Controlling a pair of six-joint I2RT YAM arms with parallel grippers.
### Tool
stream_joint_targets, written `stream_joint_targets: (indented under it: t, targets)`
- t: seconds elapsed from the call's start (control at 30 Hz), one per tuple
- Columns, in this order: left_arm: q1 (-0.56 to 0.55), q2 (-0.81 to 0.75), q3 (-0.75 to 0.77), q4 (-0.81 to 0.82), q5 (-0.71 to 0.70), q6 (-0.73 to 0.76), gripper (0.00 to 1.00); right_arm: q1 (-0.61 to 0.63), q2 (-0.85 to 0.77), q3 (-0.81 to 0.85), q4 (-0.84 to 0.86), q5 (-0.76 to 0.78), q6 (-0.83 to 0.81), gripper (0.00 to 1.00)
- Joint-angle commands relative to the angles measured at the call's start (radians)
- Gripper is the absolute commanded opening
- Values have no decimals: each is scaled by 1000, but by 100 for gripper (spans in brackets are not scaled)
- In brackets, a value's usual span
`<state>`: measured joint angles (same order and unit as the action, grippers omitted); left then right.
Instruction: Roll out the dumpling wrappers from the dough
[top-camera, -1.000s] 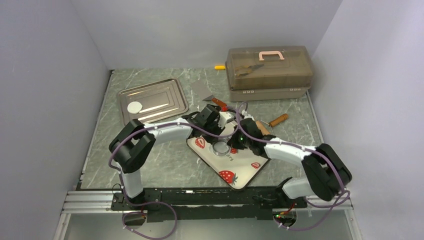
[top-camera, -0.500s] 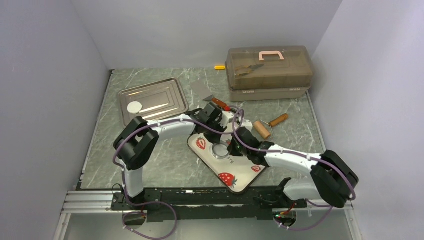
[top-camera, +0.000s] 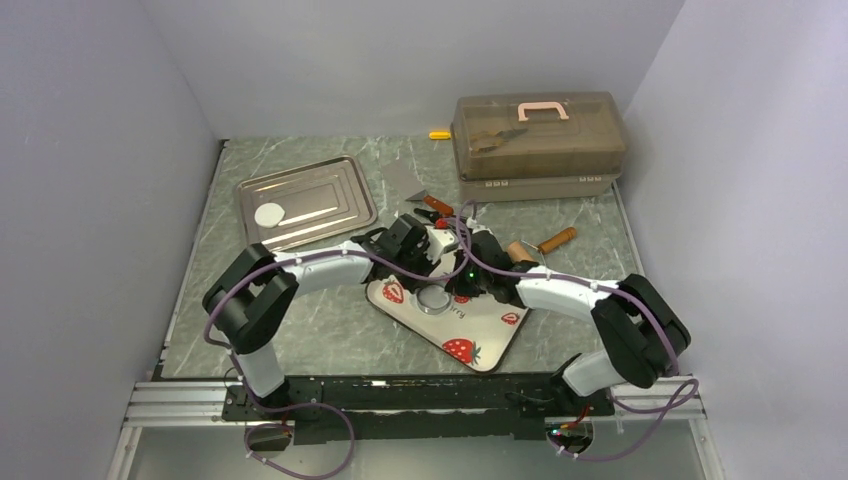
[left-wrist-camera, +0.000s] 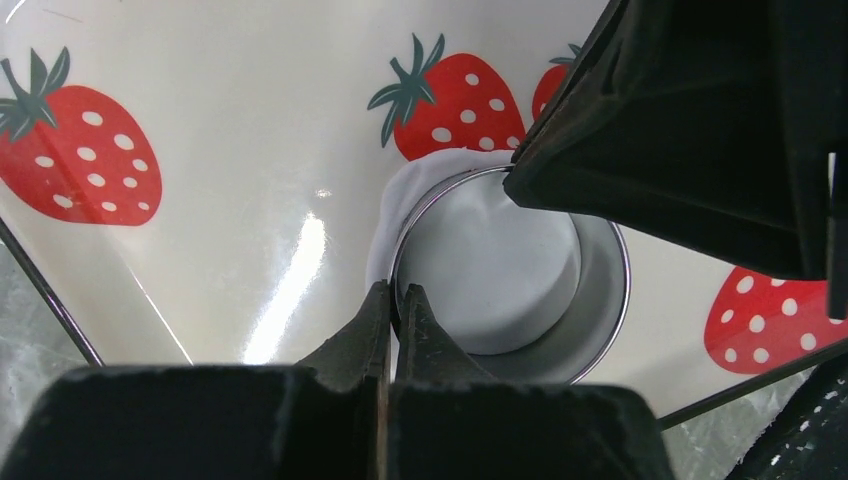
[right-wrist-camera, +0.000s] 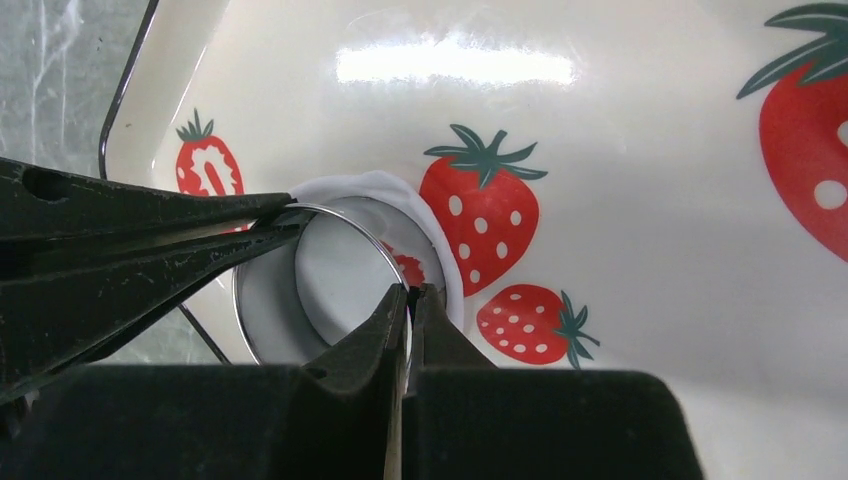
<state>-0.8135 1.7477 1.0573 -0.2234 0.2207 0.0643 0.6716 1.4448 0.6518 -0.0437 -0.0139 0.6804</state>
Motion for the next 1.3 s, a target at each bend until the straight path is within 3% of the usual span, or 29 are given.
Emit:
stream_joint_targets:
  t: [0.0,0.23,0.33,0.43,0.63,0.8,1.1,1.27]
  targets:
    - [-37,13,-34,-150,75,58,0,-35,46,-18,-9,100,-75,0]
    - [55,152,162,-129,29,54,0,170,-148,-156,-119,149,96,0]
    - [51,178,166,-121,1,76,0,189,-176,-197,-120,154,158,0]
    - [25,146,100,-132,27,83,0,155,-149,-158,-115,182,115,0]
    - [-20,42,5,-217,71,110,0,-58,49,-3,-38,152,-87,0]
    - [-31,34,-14,-220,122,116,0,-62,176,79,-63,129,-150,0]
    - [67,211,182,-179,43,109,0,125,-142,-142,-237,140,108,0]
    - [66,205,172,-192,77,100,0,117,-182,-187,-212,131,162,0]
